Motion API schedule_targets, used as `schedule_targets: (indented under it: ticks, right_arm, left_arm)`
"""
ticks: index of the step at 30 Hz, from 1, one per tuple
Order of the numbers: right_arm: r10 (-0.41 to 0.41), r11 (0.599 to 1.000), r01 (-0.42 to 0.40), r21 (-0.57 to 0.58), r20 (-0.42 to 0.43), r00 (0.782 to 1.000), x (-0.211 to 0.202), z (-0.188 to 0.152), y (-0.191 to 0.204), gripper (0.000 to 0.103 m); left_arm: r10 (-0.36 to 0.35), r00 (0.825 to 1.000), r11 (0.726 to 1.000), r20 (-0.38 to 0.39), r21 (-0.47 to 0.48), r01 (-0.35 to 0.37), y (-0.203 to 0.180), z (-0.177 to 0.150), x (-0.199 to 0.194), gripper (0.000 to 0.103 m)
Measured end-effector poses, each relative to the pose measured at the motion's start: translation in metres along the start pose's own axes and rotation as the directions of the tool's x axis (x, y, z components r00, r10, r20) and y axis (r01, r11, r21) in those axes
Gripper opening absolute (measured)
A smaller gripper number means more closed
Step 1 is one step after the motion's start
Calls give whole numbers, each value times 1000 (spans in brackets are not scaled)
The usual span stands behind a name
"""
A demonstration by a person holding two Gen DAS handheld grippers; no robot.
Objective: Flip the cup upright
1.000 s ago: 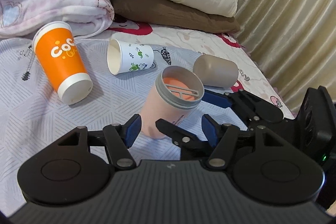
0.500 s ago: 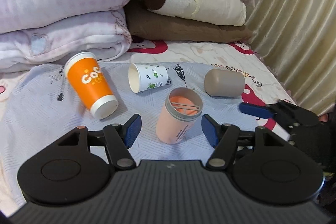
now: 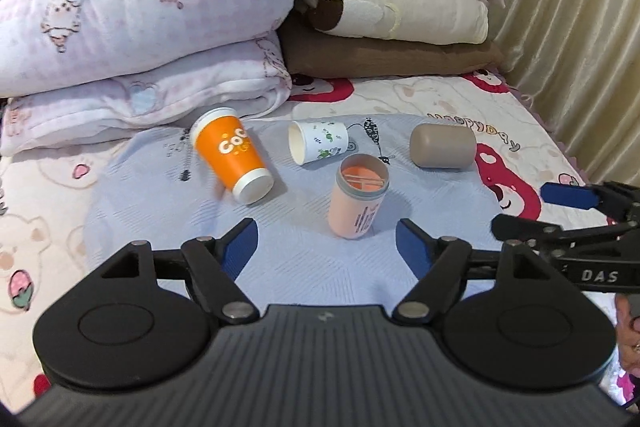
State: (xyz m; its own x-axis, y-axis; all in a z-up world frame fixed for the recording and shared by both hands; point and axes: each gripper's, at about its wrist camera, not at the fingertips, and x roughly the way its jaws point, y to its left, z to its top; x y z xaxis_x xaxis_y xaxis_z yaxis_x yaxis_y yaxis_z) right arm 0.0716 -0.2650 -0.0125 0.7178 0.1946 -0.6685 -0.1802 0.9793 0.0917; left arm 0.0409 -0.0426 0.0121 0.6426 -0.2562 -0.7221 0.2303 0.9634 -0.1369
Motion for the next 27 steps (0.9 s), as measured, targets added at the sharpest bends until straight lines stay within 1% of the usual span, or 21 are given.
schedule_targets:
  ticks: [3, 5, 8, 10, 13, 14, 17, 25, 27]
  right_arm:
    - [-12, 1000, 12, -5, 23, 1000, -18, -1, 4, 89]
    - [-16, 1000, 16, -6, 36, 999, -28, 0, 7, 90]
    - [-32, 999, 32, 2, 42, 999, -39, -1, 10, 96]
    - [-58, 998, 57, 14, 36, 998, -43, -1, 12, 100]
    - [-123, 992, 123, 29, -6, 992, -44, 1, 15, 101]
    - [-141, 990, 141, 29, -19, 990, -43, 1, 15, 101]
    - [-154, 987, 155, 33, -32, 988, -43, -1, 17, 101]
    - [-180, 983, 181, 30, -27, 983, -52, -8, 22, 101]
    - [-181, 983, 182, 36, -32, 983, -54, -9, 24, 101]
  left_arm:
    - [1, 1000, 1000, 3, -8, -1, -2, -3, -17, 78]
    - [-2, 1000, 1000, 16, -13, 2, -3, -5, -27, 85]
    - [3, 999, 1000, 42, -28, -2, -4, -10, -42, 88]
    - [2, 999, 999, 43, -37, 0, -4, -13, -49, 92]
    - [24, 999, 999, 44, -34, -22, -5, -16, -55, 101]
    - [35, 998, 999, 43, -34, -33, -5, -16, -55, 103]
    - [68, 997, 997, 33, -32, -67, -6, -20, -55, 103]
    - [112, 993, 993, -33, -27, -113, -6, -32, -41, 103]
    - [127, 991, 991, -33, -32, -128, -7, -34, -43, 103]
